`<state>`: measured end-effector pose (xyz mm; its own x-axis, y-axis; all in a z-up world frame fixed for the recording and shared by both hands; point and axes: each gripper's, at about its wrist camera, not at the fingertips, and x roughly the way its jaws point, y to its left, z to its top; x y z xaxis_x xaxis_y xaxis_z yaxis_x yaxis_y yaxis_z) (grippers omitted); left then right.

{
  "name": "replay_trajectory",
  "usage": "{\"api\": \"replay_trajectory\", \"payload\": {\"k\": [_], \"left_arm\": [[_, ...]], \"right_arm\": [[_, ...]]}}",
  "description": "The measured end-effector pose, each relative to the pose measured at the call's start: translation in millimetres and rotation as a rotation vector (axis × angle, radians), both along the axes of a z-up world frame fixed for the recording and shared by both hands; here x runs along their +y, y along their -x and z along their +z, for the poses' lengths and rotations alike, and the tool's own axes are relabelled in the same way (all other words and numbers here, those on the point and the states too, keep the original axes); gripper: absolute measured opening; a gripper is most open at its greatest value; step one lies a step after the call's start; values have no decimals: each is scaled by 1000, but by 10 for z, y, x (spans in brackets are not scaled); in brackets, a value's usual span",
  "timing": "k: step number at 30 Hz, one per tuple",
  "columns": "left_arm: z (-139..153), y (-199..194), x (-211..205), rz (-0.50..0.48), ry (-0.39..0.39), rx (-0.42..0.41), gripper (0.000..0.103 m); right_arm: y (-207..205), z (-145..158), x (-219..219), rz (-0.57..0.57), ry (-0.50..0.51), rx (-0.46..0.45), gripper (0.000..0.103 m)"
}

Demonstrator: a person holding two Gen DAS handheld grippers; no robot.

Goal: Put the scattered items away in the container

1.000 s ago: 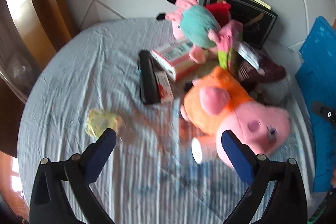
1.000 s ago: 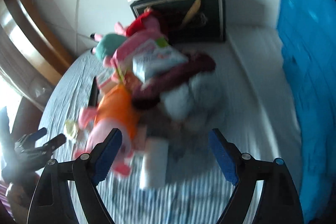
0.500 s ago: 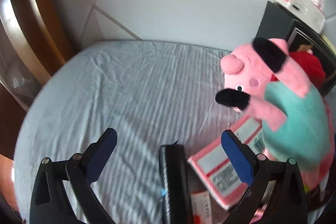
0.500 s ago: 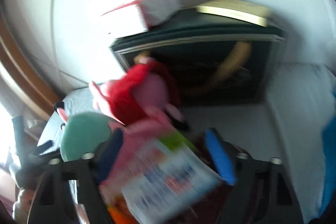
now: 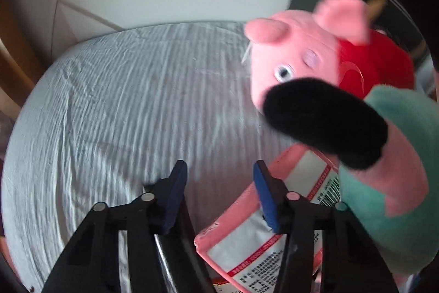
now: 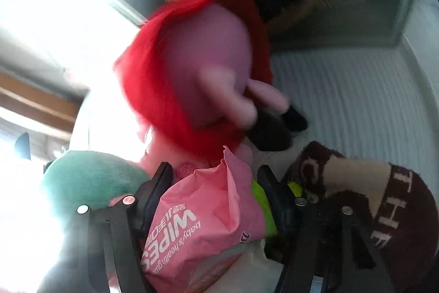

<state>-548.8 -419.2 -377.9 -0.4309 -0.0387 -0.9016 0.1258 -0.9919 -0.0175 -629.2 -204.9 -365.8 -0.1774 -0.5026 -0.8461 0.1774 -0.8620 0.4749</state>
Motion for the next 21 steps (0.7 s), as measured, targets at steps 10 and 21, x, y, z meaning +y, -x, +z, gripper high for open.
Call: {"api": "replay_trajectory", "payload": {"k": [10, 21], "left_arm": [[35, -1367, 263, -58, 30, -69, 46], [466, -1735, -428, 150, 125, 38, 92]], "right_arm": [[-1373, 116, 208, 175, -21, -72, 63], [-591, 650, 289, -10, -54, 146, 85]]}}
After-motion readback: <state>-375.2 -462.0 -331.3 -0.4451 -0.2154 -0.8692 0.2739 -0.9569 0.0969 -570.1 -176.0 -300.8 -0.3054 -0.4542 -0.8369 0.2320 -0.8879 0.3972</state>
